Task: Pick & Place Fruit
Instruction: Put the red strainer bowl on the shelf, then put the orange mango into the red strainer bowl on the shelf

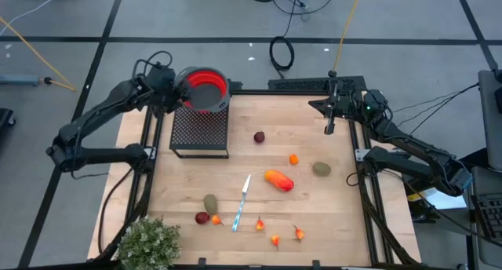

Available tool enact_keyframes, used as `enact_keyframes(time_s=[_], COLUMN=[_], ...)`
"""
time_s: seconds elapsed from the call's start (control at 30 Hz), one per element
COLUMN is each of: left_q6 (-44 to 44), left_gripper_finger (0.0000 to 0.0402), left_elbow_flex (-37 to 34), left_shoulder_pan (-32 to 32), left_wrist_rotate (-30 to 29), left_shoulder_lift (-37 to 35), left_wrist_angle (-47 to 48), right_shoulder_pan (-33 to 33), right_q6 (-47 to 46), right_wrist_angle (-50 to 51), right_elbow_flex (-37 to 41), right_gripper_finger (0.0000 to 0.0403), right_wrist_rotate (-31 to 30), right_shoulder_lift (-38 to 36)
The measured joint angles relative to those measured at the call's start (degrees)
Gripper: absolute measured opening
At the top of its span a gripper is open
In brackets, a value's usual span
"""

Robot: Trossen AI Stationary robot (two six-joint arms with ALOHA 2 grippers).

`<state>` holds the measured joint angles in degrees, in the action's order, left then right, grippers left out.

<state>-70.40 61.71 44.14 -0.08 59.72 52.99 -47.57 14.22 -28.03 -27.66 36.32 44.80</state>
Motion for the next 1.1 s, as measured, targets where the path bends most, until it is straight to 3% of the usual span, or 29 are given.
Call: enact_keyframes(time_s=[0.23, 0.6, 0.77, 1.0, 1.1], left_q6=[-2.3, -3.1, 0.8, 3.1, 2.8], left_gripper_finger=[0.0198, 0.0191, 0.0139, 0.0018, 0.001], left_elbow_flex=[0.1, 0.1, 0.1, 0.1, 0.1], left_shoulder_pan=[-1.1, -7.3, -11.9, -19.8, -23.6], left_wrist_rotate=[-0.1, -1.6, -3.4, -6.4, -7.7], left_shoulder_lift=[-5.4, -8.1, -8.7, -8.8, -8.8], left_wrist_angle=[0.0, 4.8, 4.2, 4.2, 4.1], right_shoulder_pan=[0.0, 0.0, 0.0, 0.0, 0.0], right_q6=[0.1, 0.0, -0.1, -5.8, -5.8], right_wrist_angle=[0.0, 0.0, 0.0, 0.0, 0.0], right_elbow_flex=[0.0, 0.0, 0.0, 0.0, 0.0], right_gripper_finger=[0.0, 0.0, 0.0, 0.0, 0.0], right_wrist_rotate=[0.0, 0.0, 0.0, -0.1, -0.1], right_shoulder_lift=[0.0, 0.0, 0.0, 0.0, 0.0])
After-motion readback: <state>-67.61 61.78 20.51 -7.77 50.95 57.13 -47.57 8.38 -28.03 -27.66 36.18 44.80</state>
